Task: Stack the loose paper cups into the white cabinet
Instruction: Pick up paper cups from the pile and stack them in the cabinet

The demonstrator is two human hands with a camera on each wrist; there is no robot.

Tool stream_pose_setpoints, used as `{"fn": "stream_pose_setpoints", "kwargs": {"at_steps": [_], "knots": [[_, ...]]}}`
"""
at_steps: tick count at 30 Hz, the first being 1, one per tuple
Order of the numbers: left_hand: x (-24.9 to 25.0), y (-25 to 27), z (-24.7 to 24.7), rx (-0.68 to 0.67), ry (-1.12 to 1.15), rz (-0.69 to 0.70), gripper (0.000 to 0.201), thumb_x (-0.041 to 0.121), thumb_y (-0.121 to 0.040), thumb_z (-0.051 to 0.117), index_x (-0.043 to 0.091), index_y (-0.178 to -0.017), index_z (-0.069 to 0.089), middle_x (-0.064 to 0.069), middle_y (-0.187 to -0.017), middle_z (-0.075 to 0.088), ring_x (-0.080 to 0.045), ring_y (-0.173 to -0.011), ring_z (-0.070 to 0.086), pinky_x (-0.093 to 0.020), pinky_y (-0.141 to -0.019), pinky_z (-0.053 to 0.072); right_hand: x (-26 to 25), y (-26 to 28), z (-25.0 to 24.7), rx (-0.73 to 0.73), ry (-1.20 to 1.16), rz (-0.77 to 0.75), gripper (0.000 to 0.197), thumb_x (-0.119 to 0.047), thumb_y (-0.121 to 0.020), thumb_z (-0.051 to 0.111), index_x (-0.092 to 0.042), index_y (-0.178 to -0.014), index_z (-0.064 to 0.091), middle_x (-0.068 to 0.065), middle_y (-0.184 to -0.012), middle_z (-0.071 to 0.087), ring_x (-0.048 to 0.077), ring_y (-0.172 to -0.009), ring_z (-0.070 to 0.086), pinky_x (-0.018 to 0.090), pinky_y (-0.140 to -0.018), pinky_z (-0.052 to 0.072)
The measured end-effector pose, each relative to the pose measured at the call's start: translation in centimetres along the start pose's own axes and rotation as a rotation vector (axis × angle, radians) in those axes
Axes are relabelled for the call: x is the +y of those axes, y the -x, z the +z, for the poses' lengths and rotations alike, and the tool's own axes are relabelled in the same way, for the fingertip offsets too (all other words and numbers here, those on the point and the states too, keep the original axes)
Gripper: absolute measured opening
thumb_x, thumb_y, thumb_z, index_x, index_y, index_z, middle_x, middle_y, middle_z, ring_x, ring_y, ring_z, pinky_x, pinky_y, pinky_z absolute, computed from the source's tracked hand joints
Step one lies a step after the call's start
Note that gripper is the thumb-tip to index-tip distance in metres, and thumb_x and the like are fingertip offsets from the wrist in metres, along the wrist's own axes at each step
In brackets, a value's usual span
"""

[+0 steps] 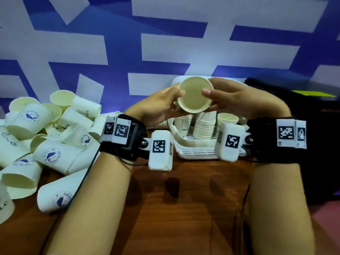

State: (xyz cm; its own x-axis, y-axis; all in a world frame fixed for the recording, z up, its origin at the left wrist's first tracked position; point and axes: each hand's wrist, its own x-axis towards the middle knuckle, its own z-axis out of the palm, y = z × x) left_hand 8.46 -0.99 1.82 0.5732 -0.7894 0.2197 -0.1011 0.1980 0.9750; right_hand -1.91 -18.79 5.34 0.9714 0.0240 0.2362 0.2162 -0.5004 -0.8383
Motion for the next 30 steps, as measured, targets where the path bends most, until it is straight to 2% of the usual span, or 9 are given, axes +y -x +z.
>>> {"fn": "stream_pose_setpoints", "kwargs": {"at_steps": [3, 8, 13, 16, 19, 21, 24, 26, 30], "knots": [[-0.9, -2.4, 2.6, -0.061, 0.047, 0.035, 0.029, 0.012, -0.103, 0.032, 0.014, -0.125, 0.050, -0.011, -0.115, 0.060, -0.020, -0.104, 0.058, -0.030, -0.090, 0.053, 1.5, 1.3, -2.7, 0.031, -0.029, 0.017, 0.049, -0.036, -0.084, 0.058, -0.017, -0.130, 0.056, 0.012, -0.119, 0.067, 0.031, -0.111, 0.064, 0.040, -0.101, 0.050], [-3.0, -6.5, 6.0, -0.040, 0.055, 0.047, 0.038, 0.012, -0.103, 0.038, 0.012, -0.140, 0.043, -0.009, -0.125, 0.058, -0.019, -0.106, 0.061, -0.031, -0.090, 0.054, 5.3, 1.7, -6.0, 0.201, -0.103, 0.075, 0.065, -0.045, -0.070, 0.068, -0.020, -0.129, 0.058, 0.004, -0.105, 0.072, 0.028, -0.095, 0.064, 0.039, -0.089, 0.055], [-5.1, -9.3, 8.1, 0.026, 0.013, 0.051, 0.035, 0.015, -0.103, 0.038, 0.010, -0.136, 0.049, -0.008, -0.112, 0.060, -0.017, -0.093, 0.062, -0.031, -0.079, 0.057, 8.4, 1.5, -7.4, 0.300, -0.155, 0.195, 0.019, -0.033, -0.093, 0.058, -0.030, -0.109, 0.067, -0.003, -0.084, 0.071, 0.017, -0.073, 0.059, 0.028, -0.070, 0.046], [-6.3, -10.5, 9.2, 0.052, 0.042, 0.032, 0.036, 0.016, -0.104, 0.037, 0.001, -0.134, 0.049, -0.006, -0.107, 0.059, -0.022, -0.097, 0.061, -0.030, -0.076, 0.057, 10.0, 1.2, -7.7, 0.372, -0.178, 0.289, 0.020, -0.036, -0.097, 0.053, -0.028, -0.109, 0.068, 0.009, -0.100, 0.067, 0.024, -0.080, 0.059, 0.031, -0.073, 0.048], [-7.3, -11.6, 9.8, 0.072, 0.031, 0.036, 0.037, 0.015, -0.104, 0.035, -0.001, -0.135, 0.048, 0.006, -0.099, 0.051, -0.027, -0.110, 0.057, -0.030, -0.079, 0.057, 11.1, 0.5, -7.5, 0.421, -0.243, 0.319, 0.024, -0.035, -0.101, 0.047, -0.025, -0.108, 0.067, 0.009, -0.099, 0.067, 0.022, -0.079, 0.061, 0.028, -0.070, 0.052], [-7.9, -12.2, 9.6, 0.089, 0.034, 0.029, 0.037, 0.013, -0.104, 0.035, 0.002, -0.137, 0.047, 0.003, -0.105, 0.052, -0.025, -0.112, 0.054, -0.030, -0.079, 0.057, 11.5, 0.0, -7.3, 0.463, -0.277, 0.296, 0.025, -0.032, -0.102, 0.044, -0.020, -0.107, 0.067, 0.008, -0.094, 0.069, 0.021, -0.078, 0.064, 0.029, -0.068, 0.055], [-8.9, -13.1, 9.0, 0.133, 0.019, 0.012, 0.037, 0.011, -0.103, 0.038, 0.007, -0.138, 0.048, -0.013, -0.136, 0.045, -0.033, -0.124, 0.049, -0.028, -0.075, 0.058, 11.8, -0.6, -6.7, 0.502, -0.314, 0.318, 0.026, -0.032, -0.103, 0.043, -0.019, -0.101, 0.066, 0.011, -0.097, 0.067, 0.026, -0.087, 0.064, 0.039, -0.086, 0.054], [-9.2, -13.3, 8.8, 0.139, 0.007, -0.005, 0.038, 0.011, -0.102, 0.039, 0.009, -0.139, 0.047, -0.016, -0.141, 0.043, -0.035, -0.125, 0.050, -0.026, -0.073, 0.058, 11.9, -0.9, -6.3, 0.516, -0.351, 0.351, 0.026, -0.032, -0.103, 0.043, -0.020, -0.098, 0.065, 0.012, -0.100, 0.065, 0.027, -0.089, 0.063, 0.040, -0.088, 0.054], [-9.7, -13.4, 8.5, 0.138, 0.019, -0.005, 0.037, 0.005, -0.101, 0.040, 0.011, -0.136, 0.050, -0.014, -0.136, 0.051, -0.033, -0.121, 0.054, -0.025, -0.070, 0.059, 12.4, -1.5, -6.1, 0.575, -0.369, 0.419, 0.031, -0.034, -0.103, 0.043, -0.011, -0.116, 0.059, 0.009, -0.090, 0.062, 0.020, -0.073, 0.061, 0.029, -0.061, 0.054]]}}
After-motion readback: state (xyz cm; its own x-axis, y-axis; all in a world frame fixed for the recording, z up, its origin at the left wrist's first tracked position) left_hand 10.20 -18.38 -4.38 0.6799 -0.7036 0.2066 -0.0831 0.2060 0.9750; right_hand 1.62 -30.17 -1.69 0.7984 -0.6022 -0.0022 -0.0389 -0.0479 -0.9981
